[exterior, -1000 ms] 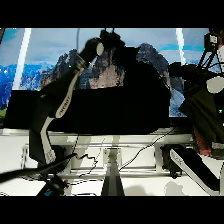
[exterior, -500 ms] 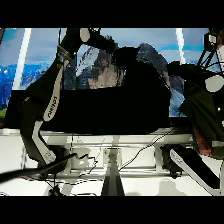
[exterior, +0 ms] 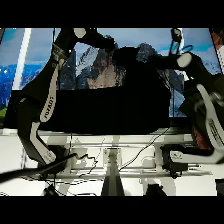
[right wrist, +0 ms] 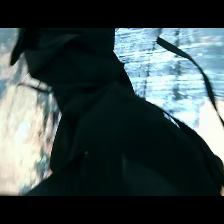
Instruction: Fold the clothes and pants, and hang the long-sleeved shirts on hangers.
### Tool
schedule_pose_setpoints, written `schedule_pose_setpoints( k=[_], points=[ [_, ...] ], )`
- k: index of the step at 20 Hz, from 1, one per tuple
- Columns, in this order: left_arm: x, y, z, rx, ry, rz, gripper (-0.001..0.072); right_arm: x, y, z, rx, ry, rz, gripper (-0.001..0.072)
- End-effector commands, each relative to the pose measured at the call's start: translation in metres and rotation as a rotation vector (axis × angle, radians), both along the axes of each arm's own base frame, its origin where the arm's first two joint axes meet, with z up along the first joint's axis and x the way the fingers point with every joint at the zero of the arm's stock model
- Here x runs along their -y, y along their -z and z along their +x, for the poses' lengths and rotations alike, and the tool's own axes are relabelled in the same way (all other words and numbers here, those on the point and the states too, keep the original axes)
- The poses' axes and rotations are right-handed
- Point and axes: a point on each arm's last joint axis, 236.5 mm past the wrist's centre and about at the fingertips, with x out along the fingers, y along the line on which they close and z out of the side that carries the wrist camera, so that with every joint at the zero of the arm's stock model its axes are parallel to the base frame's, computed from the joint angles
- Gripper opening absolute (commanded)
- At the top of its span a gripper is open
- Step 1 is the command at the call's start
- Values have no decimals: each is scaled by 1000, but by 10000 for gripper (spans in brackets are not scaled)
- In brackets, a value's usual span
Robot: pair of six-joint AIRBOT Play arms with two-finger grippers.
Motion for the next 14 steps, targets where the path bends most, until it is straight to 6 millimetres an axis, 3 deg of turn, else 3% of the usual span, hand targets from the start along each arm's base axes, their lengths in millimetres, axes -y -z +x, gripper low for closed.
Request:
schedule_pose_setpoints(
  k=[1, 2, 3, 5, 8, 9, 12, 14],
  points=[
    [-2, 13, 0, -14, 5, 10, 555, -16, 66, 22, -177, 26, 48, 103],
    [-1, 24, -1, -20, 20, 27, 607, -22, 81, 13, -248, 9, 64, 31],
    [2, 34, -2, -32, 37, 33, 654, -30, 93, 2, -312, -13, 84, 14],
    [16, 51, -4, -42, 87, 9, 661, -45, 103, -20, -368, -139, 54, 13],
    [26, 73, 4, -29, 107, 0, 664, -77, 106, -64, -459, -345, 11, 12],
    [26, 81, 6, -18, 121, 13, 720, -88, 106, -80, -494, -399, 7, 11],
    [26, 105, 8, -20, 152, 46, 718, -130, 101, -126, -555, -597, -5, 10],
    [26, 116, 8, -33, 151, 50, 718, -154, 92, -140, -512, -670, -24, 10]
  ],
)
